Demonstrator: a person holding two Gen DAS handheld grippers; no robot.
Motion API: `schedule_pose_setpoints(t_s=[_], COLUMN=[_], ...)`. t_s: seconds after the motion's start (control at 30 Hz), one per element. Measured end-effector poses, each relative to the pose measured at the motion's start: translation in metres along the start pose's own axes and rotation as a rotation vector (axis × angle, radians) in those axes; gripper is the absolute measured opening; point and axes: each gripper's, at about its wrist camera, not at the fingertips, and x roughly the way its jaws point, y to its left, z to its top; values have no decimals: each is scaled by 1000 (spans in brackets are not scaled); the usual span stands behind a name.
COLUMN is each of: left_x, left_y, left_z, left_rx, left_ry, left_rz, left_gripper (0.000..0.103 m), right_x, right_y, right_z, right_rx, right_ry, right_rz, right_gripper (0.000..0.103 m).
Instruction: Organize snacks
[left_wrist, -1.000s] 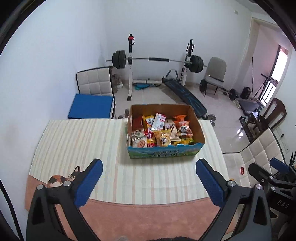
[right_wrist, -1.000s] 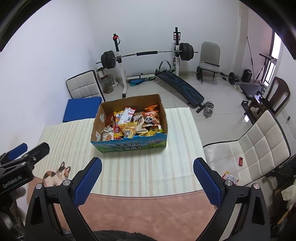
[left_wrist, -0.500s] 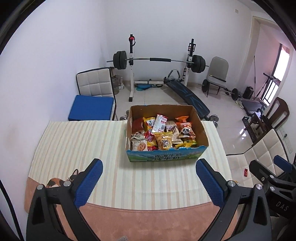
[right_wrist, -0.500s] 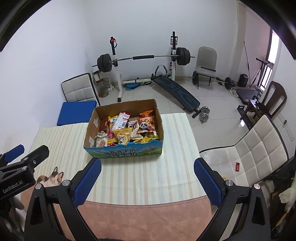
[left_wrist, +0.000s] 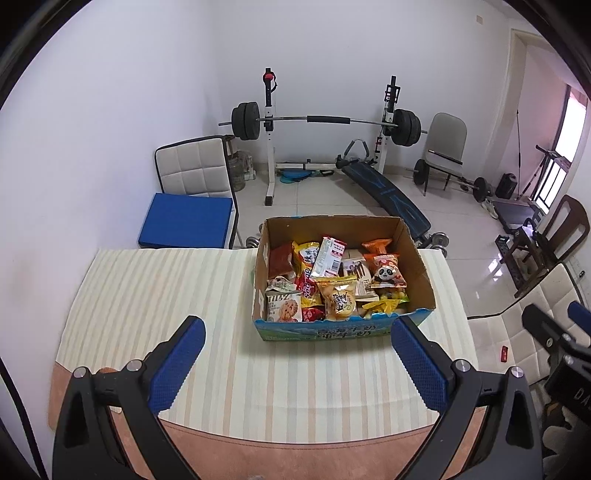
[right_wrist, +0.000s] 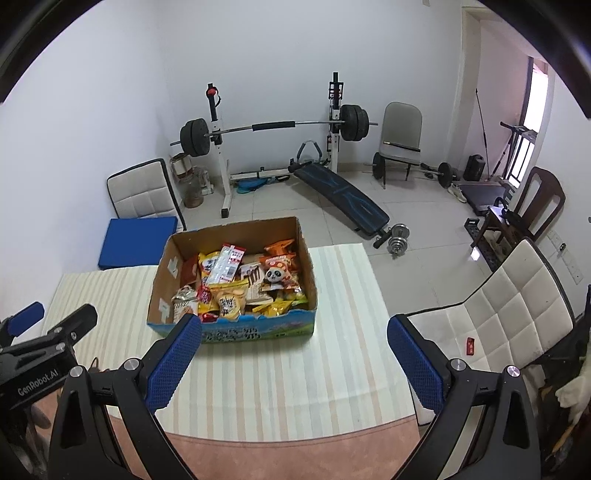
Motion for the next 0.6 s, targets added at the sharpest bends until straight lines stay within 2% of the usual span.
schedule_pose_setpoints(t_s=[0.3, 0.6], left_x=[17, 20], left_y=[-4, -5], left_z=[4, 9], left_rx=[8, 7], left_ry=[25, 16], left_rz=[-7, -9], left_gripper=[103, 103], right_x=[18, 24], right_y=[4, 5], right_z=[7, 9], right_rx=[-13, -14], right_ry=[11, 9], right_rz=[-2, -6], right_gripper=[102, 102])
